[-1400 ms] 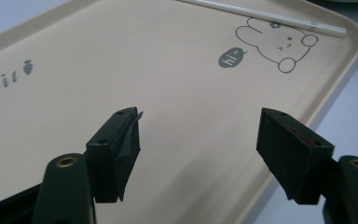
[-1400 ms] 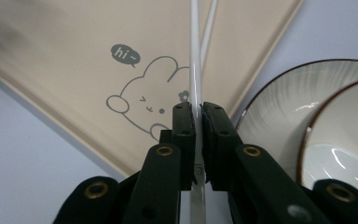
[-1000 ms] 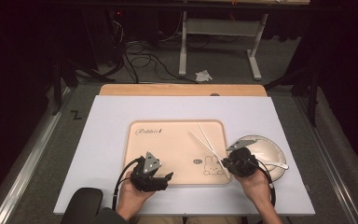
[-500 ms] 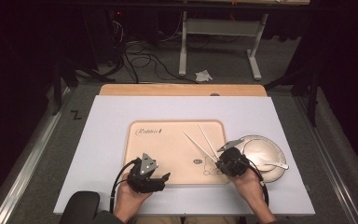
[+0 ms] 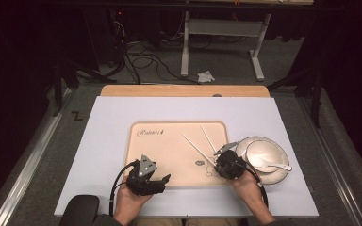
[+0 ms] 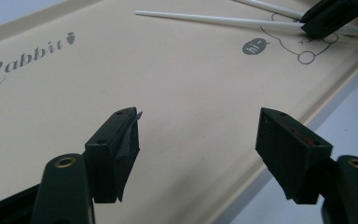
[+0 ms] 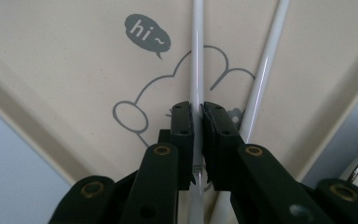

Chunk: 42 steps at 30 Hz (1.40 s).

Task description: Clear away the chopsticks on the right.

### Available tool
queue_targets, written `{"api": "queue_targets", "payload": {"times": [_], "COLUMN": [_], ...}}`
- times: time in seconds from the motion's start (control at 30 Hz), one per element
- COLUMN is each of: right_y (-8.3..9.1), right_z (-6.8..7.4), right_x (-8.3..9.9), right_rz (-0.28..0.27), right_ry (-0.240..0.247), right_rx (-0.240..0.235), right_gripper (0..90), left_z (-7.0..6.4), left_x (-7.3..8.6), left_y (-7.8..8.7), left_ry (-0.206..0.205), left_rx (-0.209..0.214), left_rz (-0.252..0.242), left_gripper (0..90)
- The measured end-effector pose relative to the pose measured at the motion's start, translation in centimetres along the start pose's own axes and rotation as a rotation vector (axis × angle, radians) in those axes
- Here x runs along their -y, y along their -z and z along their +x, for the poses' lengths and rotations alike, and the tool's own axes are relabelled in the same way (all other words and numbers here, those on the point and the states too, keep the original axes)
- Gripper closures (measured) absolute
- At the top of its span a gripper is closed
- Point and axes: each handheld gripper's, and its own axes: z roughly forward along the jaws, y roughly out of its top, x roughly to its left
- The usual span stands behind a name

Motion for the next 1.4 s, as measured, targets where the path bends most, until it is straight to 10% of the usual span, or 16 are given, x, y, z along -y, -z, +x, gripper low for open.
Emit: {"api": "queue_targets", "payload": {"times": [0.63, 1.4], "right_y": [-1.4, -1.8], "right_z": [1.1, -1.2], "right_x": [-2.1, -2.7], "right_rz": [-0.043, -0.042], "right_ry": [0.096, 0.011], "right_rx": [-0.004, 0.020], "right_gripper": [89.3, 88.3], "left_z": [-0.3, -0.1], "left_x": [0.4, 1.0], "left_y": [-0.2, 0.2], "left_ry": [0.001, 0.024], "left_rx": [0.002, -0.026], "left_rz": [0.026, 0.035], "left_gripper": [30.9, 31.0]}}
